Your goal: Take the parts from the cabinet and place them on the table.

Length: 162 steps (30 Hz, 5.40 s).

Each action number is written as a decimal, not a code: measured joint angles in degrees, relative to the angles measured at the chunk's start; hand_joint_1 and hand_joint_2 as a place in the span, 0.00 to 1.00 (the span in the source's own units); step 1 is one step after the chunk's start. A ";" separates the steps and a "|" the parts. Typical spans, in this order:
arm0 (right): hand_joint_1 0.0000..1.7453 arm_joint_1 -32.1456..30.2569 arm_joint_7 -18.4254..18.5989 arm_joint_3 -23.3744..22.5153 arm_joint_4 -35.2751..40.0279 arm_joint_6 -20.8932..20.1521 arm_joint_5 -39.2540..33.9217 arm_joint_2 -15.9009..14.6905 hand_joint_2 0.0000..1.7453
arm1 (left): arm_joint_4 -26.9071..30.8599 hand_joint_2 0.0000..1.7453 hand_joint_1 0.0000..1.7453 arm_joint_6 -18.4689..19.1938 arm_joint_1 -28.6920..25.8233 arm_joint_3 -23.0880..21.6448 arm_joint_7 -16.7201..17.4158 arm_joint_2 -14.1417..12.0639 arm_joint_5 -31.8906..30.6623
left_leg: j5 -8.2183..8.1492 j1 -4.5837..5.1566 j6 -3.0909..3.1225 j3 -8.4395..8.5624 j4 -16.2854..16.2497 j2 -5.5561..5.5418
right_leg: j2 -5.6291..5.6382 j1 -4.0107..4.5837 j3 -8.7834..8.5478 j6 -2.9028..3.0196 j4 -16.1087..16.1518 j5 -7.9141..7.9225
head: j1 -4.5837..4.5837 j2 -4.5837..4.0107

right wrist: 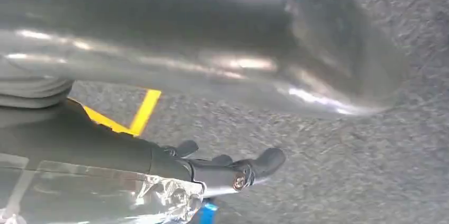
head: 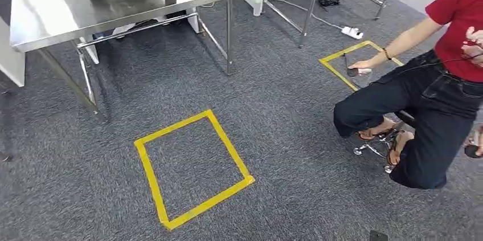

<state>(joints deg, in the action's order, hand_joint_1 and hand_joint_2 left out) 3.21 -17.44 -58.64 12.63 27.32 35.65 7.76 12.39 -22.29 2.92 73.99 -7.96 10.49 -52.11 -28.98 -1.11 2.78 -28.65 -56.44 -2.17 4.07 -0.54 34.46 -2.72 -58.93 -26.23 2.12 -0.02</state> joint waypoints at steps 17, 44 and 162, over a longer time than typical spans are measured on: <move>0.00 0.29 0.98 -0.07 -0.15 -0.09 0.31 -0.83 0.00 | -0.44 0.00 0.00 -0.46 0.41 0.22 0.07 -0.15 0.26 | -6.78 0.10 -2.69 -3.00 -8.74 2.59 | -4.64 -1.05 -3.36 1.95 2.36 -0.31 | -0.09 0.00; 0.00 -0.23 3.54 -0.11 -0.59 1.07 1.38 -0.52 0.00 | -0.74 0.00 0.00 -0.94 0.56 0.15 0.09 -0.09 -1.22 | -0.83 0.03 -2.81 0.42 -0.35 8.96 | -6.11 -0.28 -2.06 0.17 0.93 -0.98 | 0.28 0.00; 0.00 -0.60 8.68 0.22 -0.90 1.09 5.75 -0.22 0.00 | -0.81 0.00 0.00 -0.31 0.98 -0.81 -0.09 -0.04 -2.82 | 0.50 0.52 -0.25 -1.15 -0.14 7.12 | -5.89 -1.16 -1.01 -2.02 -3.16 -2.97 | -0.11 0.00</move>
<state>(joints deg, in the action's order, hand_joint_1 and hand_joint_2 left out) 2.61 -8.76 -58.42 11.74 28.41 41.40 7.54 11.58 -22.60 3.91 73.18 -8.04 10.45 -54.93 -28.48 -0.60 2.53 -29.80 -56.58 4.95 -1.82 -1.70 33.45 -4.74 -62.09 -29.20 2.01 -0.02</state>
